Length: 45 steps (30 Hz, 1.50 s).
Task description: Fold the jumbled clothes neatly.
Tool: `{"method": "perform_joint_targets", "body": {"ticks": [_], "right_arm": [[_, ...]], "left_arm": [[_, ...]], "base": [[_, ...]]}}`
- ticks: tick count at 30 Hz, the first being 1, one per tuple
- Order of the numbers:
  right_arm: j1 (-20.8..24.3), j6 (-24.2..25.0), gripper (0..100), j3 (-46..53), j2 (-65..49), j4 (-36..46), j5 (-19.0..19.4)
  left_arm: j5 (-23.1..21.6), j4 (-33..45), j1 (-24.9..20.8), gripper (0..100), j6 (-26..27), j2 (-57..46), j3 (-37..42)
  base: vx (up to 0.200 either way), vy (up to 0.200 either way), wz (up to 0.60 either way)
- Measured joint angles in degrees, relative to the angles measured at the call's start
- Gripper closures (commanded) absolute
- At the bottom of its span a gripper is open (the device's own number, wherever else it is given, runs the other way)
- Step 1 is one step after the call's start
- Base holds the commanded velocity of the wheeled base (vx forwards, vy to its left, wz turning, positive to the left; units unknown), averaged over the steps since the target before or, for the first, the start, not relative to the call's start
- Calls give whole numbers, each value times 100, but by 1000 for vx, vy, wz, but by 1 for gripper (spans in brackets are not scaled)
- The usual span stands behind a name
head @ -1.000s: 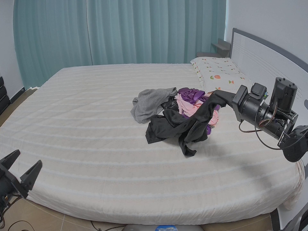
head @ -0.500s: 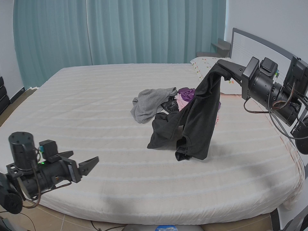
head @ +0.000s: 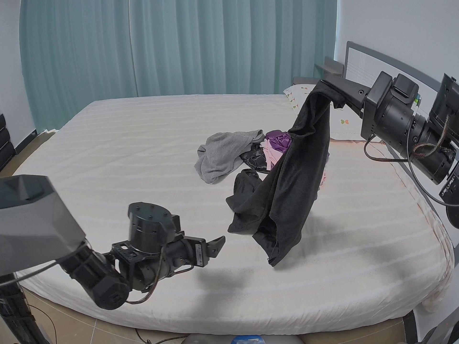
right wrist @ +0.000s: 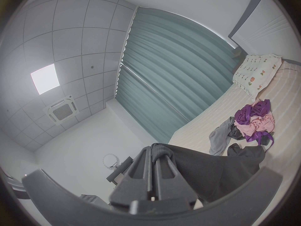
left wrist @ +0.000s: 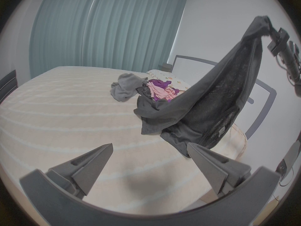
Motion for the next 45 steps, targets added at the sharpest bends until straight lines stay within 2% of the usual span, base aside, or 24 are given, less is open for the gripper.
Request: {"method": "perform_joint_targets", "body": {"ticks": [11,27,36,37,45], "right_arm": [[20,-2,100,-22,-9,4,4],[12,-4,100,-27,-2,1,28],[-2,5,100,-13,13,1,41],[-7,5,100,-11,24,1,39],[-154,7,100,39,127,-2,52]], "left_arm": [[39,83,-138,0,-16,1452,-1357],[-13,797,-201,0,-18,2671,-3195],[63,1364,-30,0,-62,3454,-4562],[72,1443,-11,100,-77,3526,-4673],[400,1393,71,100,-410,3756,-4824]], "base": [[0,0,0],[0,0,0],[0,0,0],[0,0,0],[0,0,0]]}}
